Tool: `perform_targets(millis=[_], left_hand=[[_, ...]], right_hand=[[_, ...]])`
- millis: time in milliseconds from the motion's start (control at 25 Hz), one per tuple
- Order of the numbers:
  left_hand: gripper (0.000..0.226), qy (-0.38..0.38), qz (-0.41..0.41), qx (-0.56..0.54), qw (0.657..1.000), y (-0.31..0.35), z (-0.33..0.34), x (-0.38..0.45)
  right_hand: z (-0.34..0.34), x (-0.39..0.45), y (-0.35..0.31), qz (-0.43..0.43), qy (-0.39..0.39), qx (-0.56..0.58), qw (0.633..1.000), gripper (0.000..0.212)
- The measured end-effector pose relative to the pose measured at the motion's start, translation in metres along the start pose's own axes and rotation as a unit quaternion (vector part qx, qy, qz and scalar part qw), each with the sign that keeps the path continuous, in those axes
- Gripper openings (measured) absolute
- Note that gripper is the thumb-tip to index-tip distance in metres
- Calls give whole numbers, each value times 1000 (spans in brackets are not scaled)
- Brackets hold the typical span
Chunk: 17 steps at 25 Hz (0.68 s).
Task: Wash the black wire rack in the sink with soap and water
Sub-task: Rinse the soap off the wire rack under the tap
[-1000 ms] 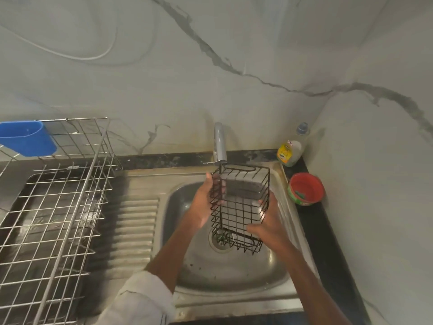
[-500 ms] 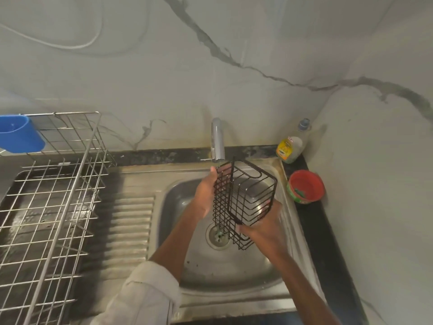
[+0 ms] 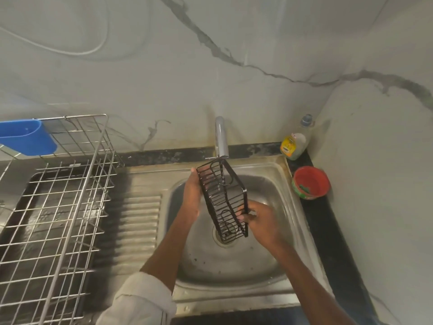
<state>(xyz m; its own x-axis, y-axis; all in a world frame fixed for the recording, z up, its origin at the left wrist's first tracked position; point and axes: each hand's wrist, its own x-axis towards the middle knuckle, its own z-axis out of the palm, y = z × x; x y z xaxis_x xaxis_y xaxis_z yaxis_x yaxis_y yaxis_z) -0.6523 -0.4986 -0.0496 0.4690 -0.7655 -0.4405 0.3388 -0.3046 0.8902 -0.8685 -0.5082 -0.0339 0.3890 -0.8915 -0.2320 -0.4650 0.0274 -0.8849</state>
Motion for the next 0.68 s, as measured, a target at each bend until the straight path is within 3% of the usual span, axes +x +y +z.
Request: perform_targets(millis=[200, 360, 520, 680], left_hand=[[45, 40, 38, 71, 996, 6, -3, -8], [50, -20, 31, 136, 990, 1, 8, -13], [60, -81, 15, 115, 990, 16, 27, -37], [47, -99, 19, 129, 987, 25, 25, -65]], right_hand=[[17, -7, 5, 11, 39, 24, 999, 33], [5, -12, 12, 11, 93, 34, 995, 45], [-1, -21, 18, 4, 139, 37, 990, 39], [11, -21, 27, -3, 84, 58, 995, 43]])
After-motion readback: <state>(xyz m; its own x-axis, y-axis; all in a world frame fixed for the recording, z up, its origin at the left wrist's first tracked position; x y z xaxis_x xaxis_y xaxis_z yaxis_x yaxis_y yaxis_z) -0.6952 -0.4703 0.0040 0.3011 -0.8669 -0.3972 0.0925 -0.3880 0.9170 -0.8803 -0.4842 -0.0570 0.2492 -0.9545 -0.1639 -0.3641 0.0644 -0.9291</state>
